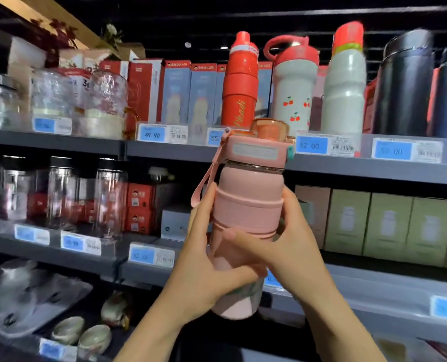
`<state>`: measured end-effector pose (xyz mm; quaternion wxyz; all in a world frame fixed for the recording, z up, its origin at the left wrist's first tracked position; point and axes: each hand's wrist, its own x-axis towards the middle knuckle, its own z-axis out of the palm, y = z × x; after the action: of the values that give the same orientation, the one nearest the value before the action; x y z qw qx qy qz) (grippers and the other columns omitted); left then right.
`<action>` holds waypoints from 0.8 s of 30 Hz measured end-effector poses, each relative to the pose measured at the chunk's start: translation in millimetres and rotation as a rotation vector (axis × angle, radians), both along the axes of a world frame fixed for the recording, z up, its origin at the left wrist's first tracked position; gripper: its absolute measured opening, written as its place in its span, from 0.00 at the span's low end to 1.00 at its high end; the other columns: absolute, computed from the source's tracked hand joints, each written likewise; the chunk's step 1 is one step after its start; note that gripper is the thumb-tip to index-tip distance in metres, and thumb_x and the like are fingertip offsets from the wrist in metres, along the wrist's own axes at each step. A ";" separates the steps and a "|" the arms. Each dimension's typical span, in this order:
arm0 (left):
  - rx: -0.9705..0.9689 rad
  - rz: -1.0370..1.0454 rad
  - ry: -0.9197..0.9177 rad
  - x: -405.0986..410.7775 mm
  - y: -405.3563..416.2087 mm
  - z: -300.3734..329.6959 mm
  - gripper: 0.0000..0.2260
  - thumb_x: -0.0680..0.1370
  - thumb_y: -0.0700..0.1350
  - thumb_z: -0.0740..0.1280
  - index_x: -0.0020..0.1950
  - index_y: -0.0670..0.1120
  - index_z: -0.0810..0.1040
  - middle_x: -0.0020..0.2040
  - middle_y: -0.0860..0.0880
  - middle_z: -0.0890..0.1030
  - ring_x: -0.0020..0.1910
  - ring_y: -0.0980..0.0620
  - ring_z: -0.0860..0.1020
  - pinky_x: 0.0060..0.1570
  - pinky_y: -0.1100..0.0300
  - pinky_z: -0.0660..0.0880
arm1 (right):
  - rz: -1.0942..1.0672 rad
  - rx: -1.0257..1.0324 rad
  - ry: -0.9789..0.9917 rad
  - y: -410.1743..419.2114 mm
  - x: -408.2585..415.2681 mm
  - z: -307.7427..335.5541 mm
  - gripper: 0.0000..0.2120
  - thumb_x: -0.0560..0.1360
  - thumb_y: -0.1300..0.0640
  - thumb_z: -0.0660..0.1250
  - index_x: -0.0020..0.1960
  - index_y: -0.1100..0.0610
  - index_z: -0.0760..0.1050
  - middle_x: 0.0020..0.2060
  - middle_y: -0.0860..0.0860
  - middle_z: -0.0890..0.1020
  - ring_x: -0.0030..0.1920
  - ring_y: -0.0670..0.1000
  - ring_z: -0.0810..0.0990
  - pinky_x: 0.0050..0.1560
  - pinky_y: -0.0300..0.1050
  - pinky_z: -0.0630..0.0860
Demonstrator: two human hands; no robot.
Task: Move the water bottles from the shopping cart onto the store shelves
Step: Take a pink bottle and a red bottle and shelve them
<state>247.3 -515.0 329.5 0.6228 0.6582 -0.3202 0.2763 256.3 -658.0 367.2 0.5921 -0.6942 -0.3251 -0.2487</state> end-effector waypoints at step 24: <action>0.572 0.923 0.424 76.2 127.3 -78.2 0.46 0.50 0.84 0.37 0.67 0.72 0.35 0.71 0.62 0.33 0.72 0.59 0.33 0.74 0.50 0.40 | -0.293 0.227 -0.246 164.5 131.9 233.1 0.52 0.61 0.38 0.77 0.72 0.63 0.56 0.67 0.57 0.68 0.66 0.56 0.70 0.63 0.46 0.69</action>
<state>323.5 -387.8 251.3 0.2857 0.9127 0.0697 0.2837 388.3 -493.5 600.4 0.5800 -0.6273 -0.2604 -0.4498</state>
